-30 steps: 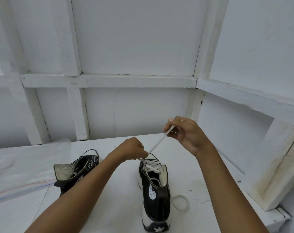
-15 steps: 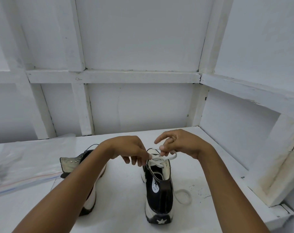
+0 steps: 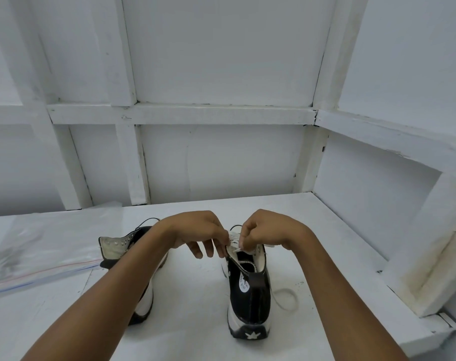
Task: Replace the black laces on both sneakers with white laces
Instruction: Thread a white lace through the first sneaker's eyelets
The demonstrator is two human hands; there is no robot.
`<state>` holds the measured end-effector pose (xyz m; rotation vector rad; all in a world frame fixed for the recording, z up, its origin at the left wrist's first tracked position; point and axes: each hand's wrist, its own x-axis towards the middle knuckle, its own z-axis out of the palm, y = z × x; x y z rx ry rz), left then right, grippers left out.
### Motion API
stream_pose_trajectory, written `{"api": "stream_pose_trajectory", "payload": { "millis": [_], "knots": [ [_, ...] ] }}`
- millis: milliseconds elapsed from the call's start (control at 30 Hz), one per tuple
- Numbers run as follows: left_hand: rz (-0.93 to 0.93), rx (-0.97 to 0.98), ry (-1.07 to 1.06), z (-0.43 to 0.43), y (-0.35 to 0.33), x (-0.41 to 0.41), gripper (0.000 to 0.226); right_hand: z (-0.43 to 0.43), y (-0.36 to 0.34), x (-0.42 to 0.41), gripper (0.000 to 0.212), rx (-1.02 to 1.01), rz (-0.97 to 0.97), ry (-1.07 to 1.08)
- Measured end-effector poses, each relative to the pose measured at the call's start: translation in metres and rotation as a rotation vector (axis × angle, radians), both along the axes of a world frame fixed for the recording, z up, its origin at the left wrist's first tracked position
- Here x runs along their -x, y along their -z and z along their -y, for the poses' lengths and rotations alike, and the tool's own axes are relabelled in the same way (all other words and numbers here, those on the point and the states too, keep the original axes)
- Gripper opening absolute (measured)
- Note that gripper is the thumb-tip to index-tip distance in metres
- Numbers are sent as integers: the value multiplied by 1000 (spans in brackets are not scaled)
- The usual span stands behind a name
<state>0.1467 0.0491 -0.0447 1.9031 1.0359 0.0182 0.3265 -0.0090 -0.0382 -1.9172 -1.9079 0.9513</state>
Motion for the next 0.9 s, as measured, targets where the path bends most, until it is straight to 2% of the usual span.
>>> {"api": "stream_pose_trajectory", "payload": {
  "millis": [400, 600, 800, 900],
  "knots": [
    [-5, 5, 35, -1, 4, -2, 25, -6, 11, 7, 13, -12, 21, 21],
    [-32, -68, 93, -2, 6, 4, 22, -5, 11, 1, 5, -41, -186, 40],
    [337, -21, -287, -6, -6, 0, 19, -11, 12, -15, 6, -118, -368, 163],
    [639, 240, -415, -3, -6, -5, 25, -14, 15, -19, 10, -152, -421, 208]
  ]
}}
